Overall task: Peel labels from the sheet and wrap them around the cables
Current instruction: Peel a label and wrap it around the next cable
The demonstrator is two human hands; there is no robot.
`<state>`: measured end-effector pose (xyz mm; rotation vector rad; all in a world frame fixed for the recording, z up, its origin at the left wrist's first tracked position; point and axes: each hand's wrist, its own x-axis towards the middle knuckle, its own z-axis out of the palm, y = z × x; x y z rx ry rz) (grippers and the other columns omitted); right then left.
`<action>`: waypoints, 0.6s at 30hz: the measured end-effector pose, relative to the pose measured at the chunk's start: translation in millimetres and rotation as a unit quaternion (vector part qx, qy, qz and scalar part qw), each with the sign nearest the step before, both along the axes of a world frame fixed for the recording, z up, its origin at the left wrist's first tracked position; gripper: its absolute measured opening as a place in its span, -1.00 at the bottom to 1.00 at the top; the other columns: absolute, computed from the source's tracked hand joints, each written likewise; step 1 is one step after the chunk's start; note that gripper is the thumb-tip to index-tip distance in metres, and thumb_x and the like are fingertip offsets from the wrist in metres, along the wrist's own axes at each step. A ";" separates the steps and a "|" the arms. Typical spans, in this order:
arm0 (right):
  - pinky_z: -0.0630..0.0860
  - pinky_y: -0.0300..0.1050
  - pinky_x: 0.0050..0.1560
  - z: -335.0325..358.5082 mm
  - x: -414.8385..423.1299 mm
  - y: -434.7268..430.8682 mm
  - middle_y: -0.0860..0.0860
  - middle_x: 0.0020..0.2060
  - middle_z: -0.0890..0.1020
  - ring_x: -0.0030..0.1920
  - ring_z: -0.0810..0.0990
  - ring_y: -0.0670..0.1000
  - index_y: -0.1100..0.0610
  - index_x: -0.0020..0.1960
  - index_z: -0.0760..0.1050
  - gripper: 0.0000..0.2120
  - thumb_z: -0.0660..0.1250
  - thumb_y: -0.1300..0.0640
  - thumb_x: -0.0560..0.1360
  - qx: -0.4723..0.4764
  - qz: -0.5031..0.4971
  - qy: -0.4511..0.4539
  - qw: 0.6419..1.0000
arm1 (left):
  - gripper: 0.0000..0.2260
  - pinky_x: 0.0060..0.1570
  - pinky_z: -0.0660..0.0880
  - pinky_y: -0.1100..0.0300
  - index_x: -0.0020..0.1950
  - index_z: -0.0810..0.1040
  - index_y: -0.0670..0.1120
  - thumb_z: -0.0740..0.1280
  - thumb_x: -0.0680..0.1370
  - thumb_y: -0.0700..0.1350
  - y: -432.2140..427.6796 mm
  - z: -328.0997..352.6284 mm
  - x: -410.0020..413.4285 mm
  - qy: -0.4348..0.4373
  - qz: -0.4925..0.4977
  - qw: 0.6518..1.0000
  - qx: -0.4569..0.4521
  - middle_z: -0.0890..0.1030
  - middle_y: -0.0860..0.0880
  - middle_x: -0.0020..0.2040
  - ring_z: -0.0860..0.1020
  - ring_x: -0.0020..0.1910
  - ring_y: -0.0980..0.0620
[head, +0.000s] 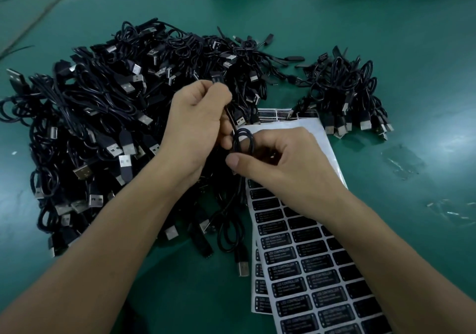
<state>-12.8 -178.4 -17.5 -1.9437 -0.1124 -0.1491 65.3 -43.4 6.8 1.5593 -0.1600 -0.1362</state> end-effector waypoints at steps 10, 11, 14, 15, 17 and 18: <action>0.52 0.09 -0.25 6.1 5.1 -14.2 0.27 -0.21 0.64 -0.32 0.50 0.18 0.02 -0.01 0.61 -0.91 0.48 0.08 0.50 0.117 -0.062 -0.008 0.991 | -0.52 -0.56 0.38 0.25 -0.12 0.58 -0.08 0.04 0.71 0.18 7.6 6.2 6.1 0.056 0.035 0.993 -0.098 0.48 0.04 -0.44 0.45 -0.51 0.11; 0.53 0.08 -0.20 5.9 7.2 -16.5 0.24 -0.20 0.65 -0.30 0.52 0.16 0.01 -0.02 0.61 -0.94 0.47 0.08 0.52 0.108 -0.089 -0.019 0.990 | -0.52 -0.56 0.37 0.25 -0.06 0.58 -0.09 0.02 0.70 0.19 7.7 6.0 6.5 0.064 0.035 0.993 -0.095 0.49 0.05 -0.43 0.44 -0.51 0.11; 0.67 -0.03 -0.12 9.3 15.4 -26.9 0.06 -0.20 0.70 -0.25 0.65 0.03 -0.07 -0.06 0.61 -0.94 0.44 0.09 0.55 0.054 -0.185 -0.048 0.980 | -0.58 -0.57 0.33 0.26 -0.03 0.55 -0.09 0.06 0.70 0.17 7.5 4.9 6.9 0.080 0.032 0.992 -0.087 0.49 0.06 -0.44 0.41 -0.52 0.12; 0.68 -0.03 -0.12 13.4 18.4 -31.9 0.02 -0.20 0.70 -0.23 0.66 0.03 -0.10 -0.09 0.61 -0.92 0.44 0.08 0.55 0.028 -0.216 -0.059 0.974 | -0.61 -0.58 0.31 0.27 -0.04 0.54 -0.08 0.08 0.71 0.14 7.7 4.3 6.8 0.081 0.029 0.993 -0.081 0.48 0.06 -0.44 0.40 -0.52 0.12; 0.63 -0.09 -0.15 26.2 26.1 -44.5 -0.05 -0.30 0.68 -0.31 0.61 -0.03 -0.09 -0.18 0.59 -0.87 0.44 0.04 0.54 -0.016 -0.272 -0.082 0.959 | -0.64 -0.58 0.29 0.27 -0.08 0.54 -0.07 0.11 0.71 0.10 7.7 2.7 6.6 0.077 0.021 0.994 -0.072 0.47 0.06 -0.43 0.38 -0.52 0.13; 0.60 -0.07 -0.17 33.7 31.0 -51.8 -0.06 -0.38 0.64 -0.32 0.56 -0.06 -0.05 -0.22 0.59 -0.85 0.42 0.02 0.53 -0.039 -0.297 -0.089 0.950 | -0.66 -0.58 0.28 0.27 -0.09 0.55 -0.07 0.13 0.71 0.09 7.9 1.7 6.8 0.075 0.018 0.995 -0.068 0.46 0.06 -0.43 0.37 -0.52 0.13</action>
